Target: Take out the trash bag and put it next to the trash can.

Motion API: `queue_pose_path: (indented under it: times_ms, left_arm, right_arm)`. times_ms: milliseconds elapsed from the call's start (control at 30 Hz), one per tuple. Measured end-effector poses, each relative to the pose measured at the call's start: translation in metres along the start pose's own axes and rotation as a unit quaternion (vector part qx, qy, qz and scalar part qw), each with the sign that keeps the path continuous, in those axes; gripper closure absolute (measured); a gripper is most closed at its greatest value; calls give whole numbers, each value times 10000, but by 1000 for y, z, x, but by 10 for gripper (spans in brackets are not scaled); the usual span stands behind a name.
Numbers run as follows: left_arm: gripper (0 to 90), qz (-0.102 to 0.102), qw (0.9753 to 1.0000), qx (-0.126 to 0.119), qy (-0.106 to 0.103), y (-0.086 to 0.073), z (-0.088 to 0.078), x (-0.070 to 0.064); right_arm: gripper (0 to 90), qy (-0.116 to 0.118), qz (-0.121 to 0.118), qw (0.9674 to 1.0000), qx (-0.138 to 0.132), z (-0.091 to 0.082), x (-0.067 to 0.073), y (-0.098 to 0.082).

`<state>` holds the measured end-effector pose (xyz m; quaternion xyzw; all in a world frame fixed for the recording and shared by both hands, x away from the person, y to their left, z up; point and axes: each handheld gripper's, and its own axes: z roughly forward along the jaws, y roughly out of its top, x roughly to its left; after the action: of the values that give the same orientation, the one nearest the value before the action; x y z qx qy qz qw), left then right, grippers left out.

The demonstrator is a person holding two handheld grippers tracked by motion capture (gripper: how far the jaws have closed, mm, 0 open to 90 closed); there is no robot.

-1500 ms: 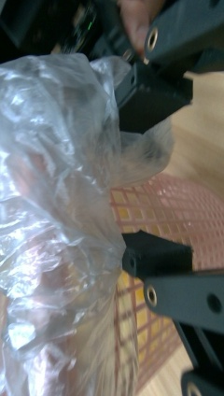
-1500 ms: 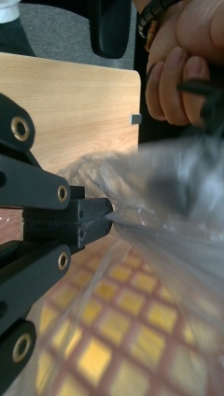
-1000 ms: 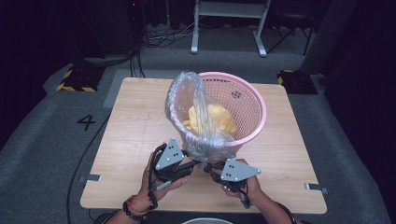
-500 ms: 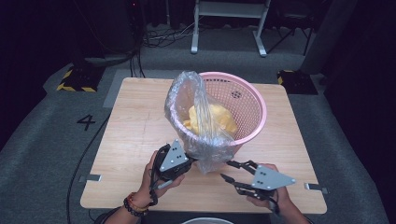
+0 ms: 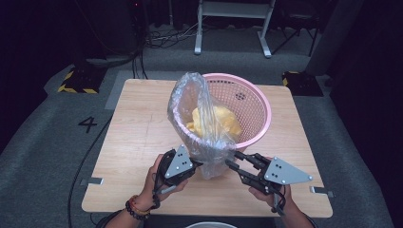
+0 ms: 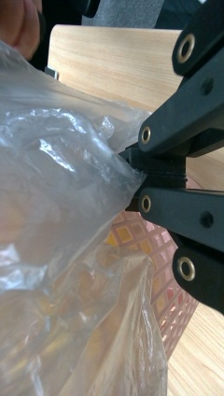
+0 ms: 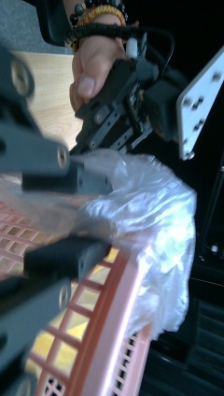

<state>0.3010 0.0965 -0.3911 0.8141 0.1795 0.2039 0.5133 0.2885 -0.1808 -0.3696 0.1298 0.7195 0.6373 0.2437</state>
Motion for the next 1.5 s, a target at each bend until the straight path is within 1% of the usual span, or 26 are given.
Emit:
queue_pose_path:
  times_ms: [33, 100, 133, 167, 200, 233, 267, 367, 400, 433, 467, 567, 667, 700, 867, 967, 1033, 1067, 1100, 1133, 1167, 1200, 1267, 1300, 1333, 1500]
  left_arm:
    - [898, 9, 10000, -36, -10, -2, -2, 0]
    - [892, -23, 9998, -122, -122, -3, -4, 0]
    - [827, -23, 9998, -122, -122, -3, -4, 0]
    - [827, -58, 9997, -167, -137, -4, -5, 0]
    - [579, -179, 9996, -207, -111, -4, -6, 1]
    - [460, -354, 9983, -361, -298, -5, -12, 2]
    - [387, -406, 9977, -463, -295, -6, -16, 1]
    - [275, -490, 9966, -630, -217, -5, -24, 1]
    - [257, -699, 9939, -801, -284, -3, -32, 4]
    - [248, -699, 9939, -801, -284, -3, -32, 4]
    - [245, -797, 9920, -931, -316, 0, -38, 6]
    - [243, -770, 9916, -996, -282, 5, -43, 7]
    - [235, -813, 9905, -1084, -217, 11, -48, 8]
    - [235, -865, 9888, -1195, -226, 15, -51, 9]
    - [235, -931, 9890, -1143, -97, 25, -51, 12]
    - [247, -1032, 9880, -1145, -82, 30, -47, 13]
    - [260, -1011, 9897, -1007, 74, 33, -43, 13]
    - [313, -1018, 9909, -853, 220, 33, -37, 13]
    - [341, -1018, 9909, -853, 220, 33, -37, 13]
    - [368, -1024, 9914, -720, 394, 31, -32, 13]
    - [444, -1024, 9914, -720, 394, 31, -32, 13]
    - [557, -919, 9928, -646, 415, 28, -30, 16]
    - [703, -748, 9953, -518, 345, 23, -27, 18]
    - [769, -748, 9953, -518, 345, 23, -27, 18]
    - [806, -530, 9967, -434, 443, 18, -23, 17]
    - [877, -352, 9980, -368, 363, 13, -19, 17]
  right_arm:
    - [850, 47, 141, 9999, 5, 6, -5, -3]
    - [882, 107, 216, 9997, 13, 10, -8, -5]
    - [882, 107, 216, 9997, 13, 10, -8, -5]
    - [887, 149, 220, 9996, 10, 12, -9, -5]
    - [890, 183, 157, 9997, 45, 16, -7, -5]
    - [891, 195, 109, 9997, 64, 18, -7, -5]
    - [892, 215, 104, 9997, 70, 19, -6, -5]
    - [893, 221, 108, 9997, 74, 19, -7, -6]
    - [894, 233, 99, 9996, 85, 19, -7, -5]
    - [895, 257, 74, 9996, 93, 19, -6, -5]
    - [896, 267, 13, 9996, 117, 20, -4, -5]
    - [896, 333, -48, 9993, 146, 24, -1, -4]
    - [897, 442, -262, 9984, 216, 33, 7, -2]
    - [897, 470, -283, 9982, 225, 36, 8, -2]
    - [897, 555, -432, 9970, 314, 45, 11, -4]
    - [898, 658, -601, 9948, 502, 54, 15, -8]
    - [898, 682, -647, 9940, 558, 57, 16, -10]
    - [898, 748, -697, 9922, 713, 61, 17, -14]
    - [898, 748, -697, 9922, 713, 61, 17, -14]
    - [897, 847, -760, 9894, 903, 64, 18, -18]
    - [897, 847, -760, 9894, 903, 64, 18, -18]
    - [896, 854, -774, 9882, 1009, 65, 18, -24]
    - [893, 826, -726, 9882, 1062, 63, 16, -28]
    - [893, 826, -726, 9882, 1062, 63, 16, -28]
    - [867, 734, -596, 9900, 1048, 58, 12, -30]
    - [705, 484, -445, 9942, 850, 39, 5, -26]
